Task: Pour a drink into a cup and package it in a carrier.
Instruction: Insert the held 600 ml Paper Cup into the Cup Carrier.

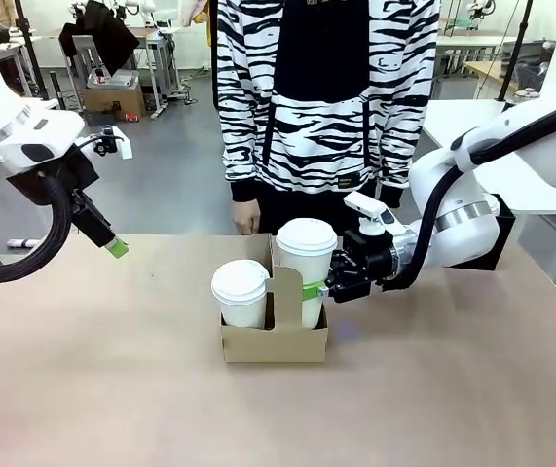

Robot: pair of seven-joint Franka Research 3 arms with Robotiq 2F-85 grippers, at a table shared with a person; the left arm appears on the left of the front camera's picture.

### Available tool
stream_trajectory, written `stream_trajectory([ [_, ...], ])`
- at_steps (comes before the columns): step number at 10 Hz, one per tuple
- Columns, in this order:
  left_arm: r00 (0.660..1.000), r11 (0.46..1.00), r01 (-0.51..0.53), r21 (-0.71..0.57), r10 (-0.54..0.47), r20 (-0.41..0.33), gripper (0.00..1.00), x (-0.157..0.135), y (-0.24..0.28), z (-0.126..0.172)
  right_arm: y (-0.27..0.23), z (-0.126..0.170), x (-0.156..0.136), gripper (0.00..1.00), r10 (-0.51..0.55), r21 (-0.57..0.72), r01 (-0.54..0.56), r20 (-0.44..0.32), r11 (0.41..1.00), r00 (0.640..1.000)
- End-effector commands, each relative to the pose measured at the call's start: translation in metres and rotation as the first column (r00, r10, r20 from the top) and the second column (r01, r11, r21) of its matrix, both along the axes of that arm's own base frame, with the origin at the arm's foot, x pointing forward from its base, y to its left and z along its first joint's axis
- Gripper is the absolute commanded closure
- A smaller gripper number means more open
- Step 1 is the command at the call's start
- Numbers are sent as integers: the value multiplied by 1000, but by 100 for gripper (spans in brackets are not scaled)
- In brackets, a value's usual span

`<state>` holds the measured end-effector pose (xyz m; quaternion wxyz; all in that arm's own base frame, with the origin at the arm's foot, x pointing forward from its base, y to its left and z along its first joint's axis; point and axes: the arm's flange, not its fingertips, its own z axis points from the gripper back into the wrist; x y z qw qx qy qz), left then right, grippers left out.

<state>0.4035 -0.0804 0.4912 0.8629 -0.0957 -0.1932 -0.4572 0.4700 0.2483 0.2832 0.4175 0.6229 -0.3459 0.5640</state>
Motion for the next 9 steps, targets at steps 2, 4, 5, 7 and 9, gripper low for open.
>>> stream_trajectory([
  [2,1000,1000,-11,14,11,1,0,-2,1,1,9,-19,14,20,49,16,-51,89,999,995],
  [4,1000,1000,-11,14,11,1,0,-2,1,1,7,-28,17,20,76,14,-78,103,997,992],
  [5,1000,1000,-11,14,11,1,0,-2,1,1,6,-32,19,20,88,7,-89,99,996,991],
  [7,1000,1000,-11,14,11,1,0,-2,1,1,4,-37,20,20,102,7,-103,107,995,989],
  [9,1000,1000,-11,14,11,1,0,-2,1,1,-1,-34,21,0,80,0,-81,161,997,984],
])
